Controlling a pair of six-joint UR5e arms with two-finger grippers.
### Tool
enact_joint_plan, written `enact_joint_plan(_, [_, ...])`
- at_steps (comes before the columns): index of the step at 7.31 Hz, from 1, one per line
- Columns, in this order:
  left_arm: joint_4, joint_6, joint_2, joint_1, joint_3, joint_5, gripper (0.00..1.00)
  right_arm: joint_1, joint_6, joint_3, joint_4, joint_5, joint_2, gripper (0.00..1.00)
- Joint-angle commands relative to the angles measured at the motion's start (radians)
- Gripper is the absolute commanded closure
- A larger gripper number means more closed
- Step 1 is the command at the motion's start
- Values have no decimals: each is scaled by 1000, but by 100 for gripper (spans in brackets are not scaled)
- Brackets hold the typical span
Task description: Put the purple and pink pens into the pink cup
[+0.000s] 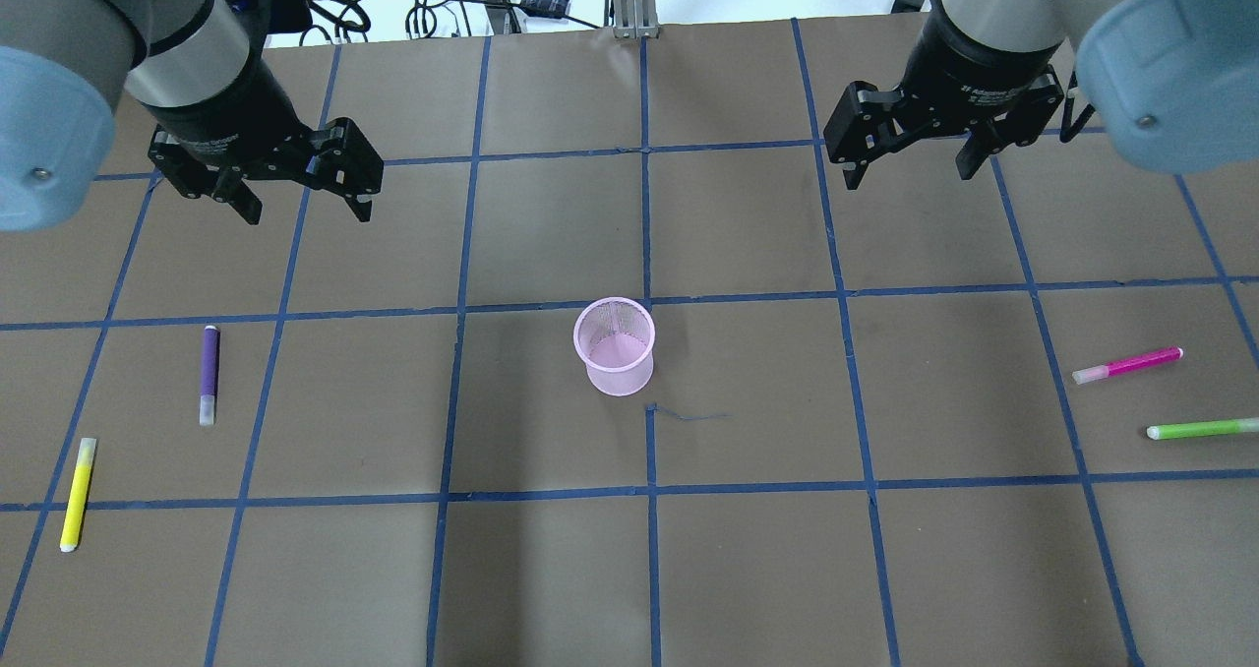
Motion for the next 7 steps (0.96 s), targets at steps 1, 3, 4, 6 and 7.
enact_joint_plan(1, [-21, -1, 13, -1, -4, -4, 0, 0, 0, 0, 0, -2, -1, 0])
enact_joint_plan(3, [-26, 13, 22, 0, -7, -24, 0, -3, -20, -8, 11, -6, -1, 0])
enact_joint_plan(4, [-26, 13, 24, 0, -11, -27, 0, -8, -34, -12, 11, -8, 0, 0])
enact_joint_plan(6, [-26, 13, 22, 5, -18, -24, 0, -18, -201, -11, 19, -21, 5, 0])
enact_joint_plan(7, [-20, 14, 19, 9, -18, -28, 0, -56, -332, -11, 31, -21, 5, 0])
